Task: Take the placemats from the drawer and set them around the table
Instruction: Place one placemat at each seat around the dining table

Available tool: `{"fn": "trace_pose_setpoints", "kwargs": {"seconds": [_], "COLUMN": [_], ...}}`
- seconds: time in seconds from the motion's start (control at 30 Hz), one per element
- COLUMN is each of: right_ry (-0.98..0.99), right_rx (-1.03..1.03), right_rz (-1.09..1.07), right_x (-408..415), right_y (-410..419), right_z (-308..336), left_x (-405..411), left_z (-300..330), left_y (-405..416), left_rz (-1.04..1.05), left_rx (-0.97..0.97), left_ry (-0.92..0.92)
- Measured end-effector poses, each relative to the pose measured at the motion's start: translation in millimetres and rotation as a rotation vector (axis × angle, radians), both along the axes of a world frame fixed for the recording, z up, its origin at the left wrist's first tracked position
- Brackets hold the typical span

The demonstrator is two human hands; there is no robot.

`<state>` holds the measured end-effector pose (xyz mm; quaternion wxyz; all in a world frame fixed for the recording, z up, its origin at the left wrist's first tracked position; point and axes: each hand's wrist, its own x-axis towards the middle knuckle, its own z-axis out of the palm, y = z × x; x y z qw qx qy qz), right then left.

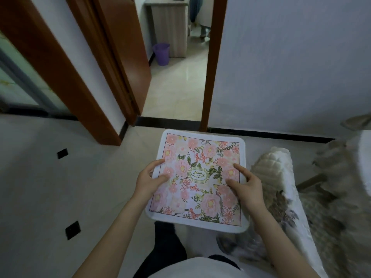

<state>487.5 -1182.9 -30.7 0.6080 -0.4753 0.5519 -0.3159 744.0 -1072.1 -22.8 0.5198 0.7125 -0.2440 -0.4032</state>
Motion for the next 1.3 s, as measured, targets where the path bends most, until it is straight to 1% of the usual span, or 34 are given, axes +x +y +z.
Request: {"fn": "trace_pose_setpoints", "kwargs": {"seconds": [0.17,0.3,0.43,0.53,0.77,0.9,1.07,1.3], "right_ry": [0.0,0.008,0.006,0.032,0.055,0.05,0.03,0.065], "right_rx": [0.0,0.007,-0.01,-0.028,-0.011,-0.016,-0.014,-0.006], "right_rz": [-0.153,-0.289,-0.43,-0.547,-0.777,-0.824,-0.91,-1.089], "right_x": [41,67,79,77,50,24,-19,-86], "right_y": [-62,-112,-149,-175,-262,-328,-391,-446], "right_z": [-12,-6,5,9,-4,-10,-3,7], "left_x": [54,90,106,101,55,19,-35,-126], "left_z": [-5,5,11,11,-4,-2,14,18], "left_y": [-102,-193,-274,-331,-466,-546,-637,-736], "left_rz": [-0.176,-0.325,-0.468,-0.59,-0.767,-0.813,-0.931,-1.123], "left_rx": [-0.007,-0.016,-0.01,0.006,0.06,0.091,0.107,0.098], "left_ry": [-0.032,-0.023,-0.02,-0.005,-0.001,0.003,0.013,0.037]}}
